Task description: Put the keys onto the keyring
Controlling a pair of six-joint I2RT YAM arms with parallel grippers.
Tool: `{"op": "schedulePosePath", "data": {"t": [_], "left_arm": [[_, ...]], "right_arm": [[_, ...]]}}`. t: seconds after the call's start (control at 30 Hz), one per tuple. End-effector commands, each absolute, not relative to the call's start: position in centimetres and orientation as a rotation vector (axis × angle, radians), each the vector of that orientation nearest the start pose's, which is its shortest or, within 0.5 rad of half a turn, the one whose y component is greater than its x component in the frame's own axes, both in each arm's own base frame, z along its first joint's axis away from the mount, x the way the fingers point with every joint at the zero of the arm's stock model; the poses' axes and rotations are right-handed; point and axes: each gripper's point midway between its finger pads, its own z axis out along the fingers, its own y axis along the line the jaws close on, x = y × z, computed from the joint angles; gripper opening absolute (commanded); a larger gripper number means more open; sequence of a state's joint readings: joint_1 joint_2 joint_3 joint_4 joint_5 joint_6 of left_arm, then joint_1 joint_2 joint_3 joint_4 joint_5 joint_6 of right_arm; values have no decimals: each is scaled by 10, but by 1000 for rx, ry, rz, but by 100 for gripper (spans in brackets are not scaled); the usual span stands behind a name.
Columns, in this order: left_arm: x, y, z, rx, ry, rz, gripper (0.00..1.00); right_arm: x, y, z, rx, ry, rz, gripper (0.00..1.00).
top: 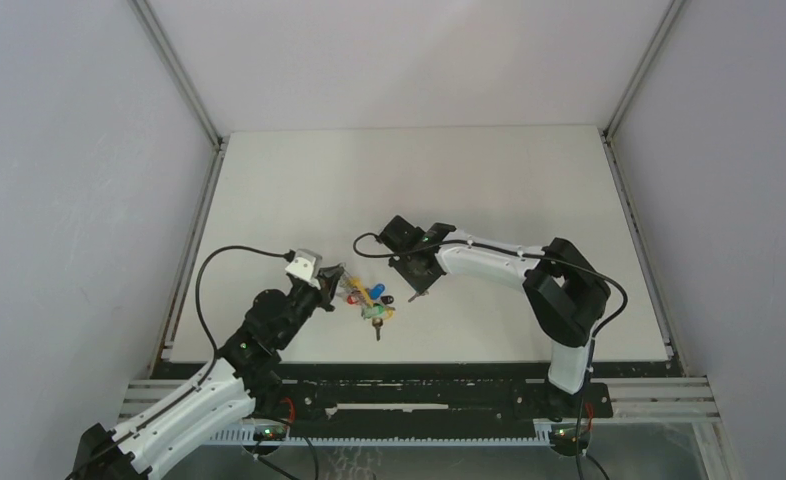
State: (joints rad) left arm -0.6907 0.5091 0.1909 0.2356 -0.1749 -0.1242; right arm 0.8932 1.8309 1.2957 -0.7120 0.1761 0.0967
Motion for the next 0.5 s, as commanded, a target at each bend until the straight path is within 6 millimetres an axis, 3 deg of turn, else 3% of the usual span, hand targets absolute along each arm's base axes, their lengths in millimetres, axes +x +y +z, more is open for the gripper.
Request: {"op": "schedulePosePath", "data": {"t": [0.0,0.2,0.47], "left_arm": [[240,-156,178,274,1584,-476,0],[240,-155,178,266,1580,-471,0],[240,-155,179,266,1579,-472,0]], "right_arm": [[254,273,54,-1086,2558,-86,27],[251,282,44,-1136,2575,-112,26],[252,279,35,-1168,2571,-214,20]]}}
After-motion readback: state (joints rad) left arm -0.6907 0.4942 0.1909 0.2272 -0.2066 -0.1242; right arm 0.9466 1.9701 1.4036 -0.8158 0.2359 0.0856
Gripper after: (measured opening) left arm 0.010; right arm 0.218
